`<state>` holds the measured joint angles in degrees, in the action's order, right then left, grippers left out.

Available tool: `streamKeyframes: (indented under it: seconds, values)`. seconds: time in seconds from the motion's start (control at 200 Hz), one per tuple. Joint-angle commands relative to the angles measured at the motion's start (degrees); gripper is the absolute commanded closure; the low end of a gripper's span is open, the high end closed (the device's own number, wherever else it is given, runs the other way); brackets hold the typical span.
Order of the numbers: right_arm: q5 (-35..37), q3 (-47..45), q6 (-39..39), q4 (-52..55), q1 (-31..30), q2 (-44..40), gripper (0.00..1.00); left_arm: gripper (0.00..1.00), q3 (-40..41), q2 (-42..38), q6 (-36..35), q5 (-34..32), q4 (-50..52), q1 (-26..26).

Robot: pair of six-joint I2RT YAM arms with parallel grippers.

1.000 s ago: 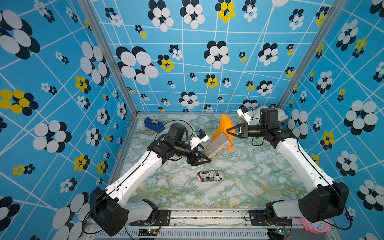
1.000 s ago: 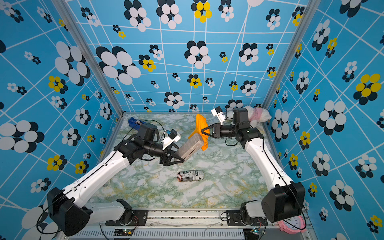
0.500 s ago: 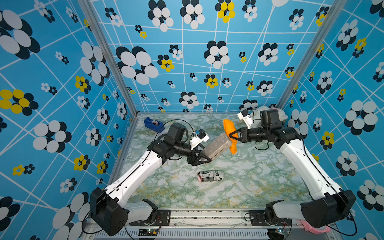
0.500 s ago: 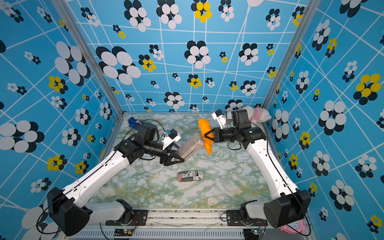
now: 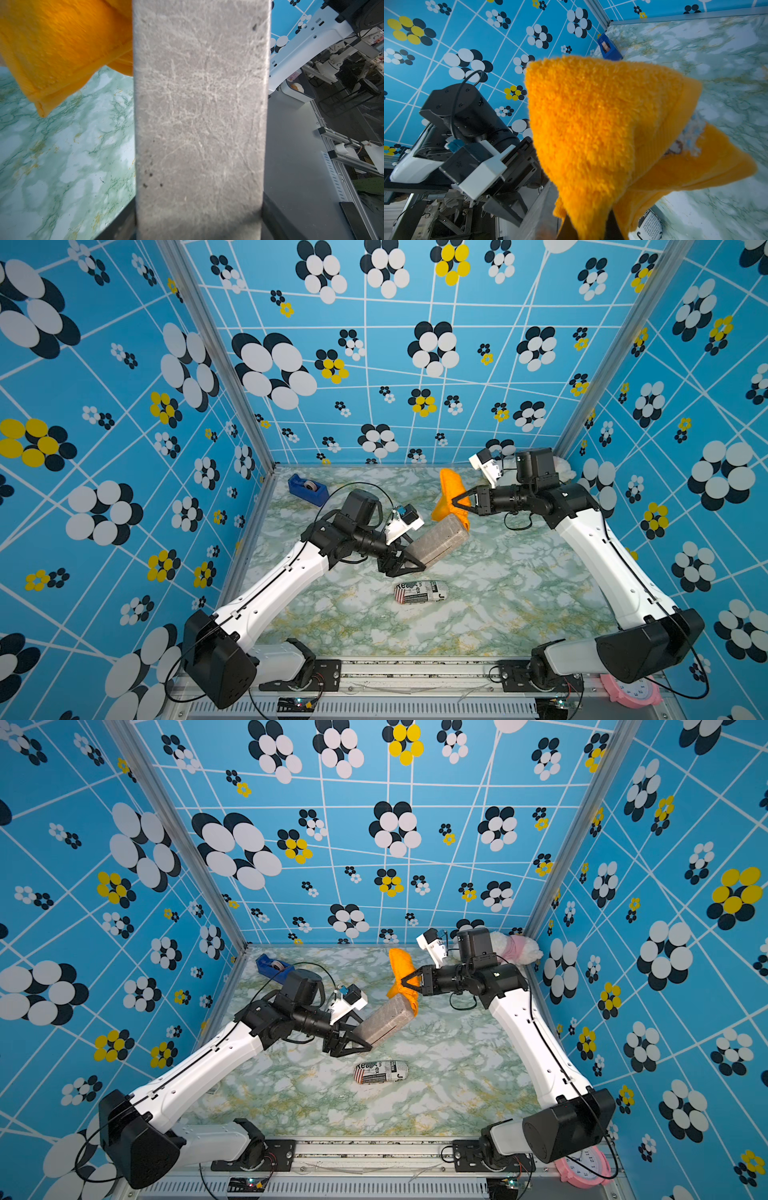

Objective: Wipe the eyeglass case
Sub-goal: Wipe the dirt from the eyeglass case.

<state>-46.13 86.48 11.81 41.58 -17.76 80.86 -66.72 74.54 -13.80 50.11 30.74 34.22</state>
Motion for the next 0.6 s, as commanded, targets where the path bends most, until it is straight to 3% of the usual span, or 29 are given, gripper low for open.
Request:
streamKeyframes:
  seconds: [0.0, 0.425, 0.6]
  values:
    - [-2.8, -1.0, -3.0, 2.7, -0.8, -1.2, 1.0, 1.0, -1.9, 1.1, -1.4, -0.4, 0.8, 0.0]
    - [1.5, -3.1, -6.8, 10.3, -0.7, -7.5, 1.0, 1.0, -3.1, 3.0, -0.2, -1.9, 0.7, -1.4]
    - [-0.8, -2.4, -5.0, 10.1, -0.9, -7.7, 1.0, 1.0, -3.2, 3.1, 0.6, -3.2, 0.1, -1.7]
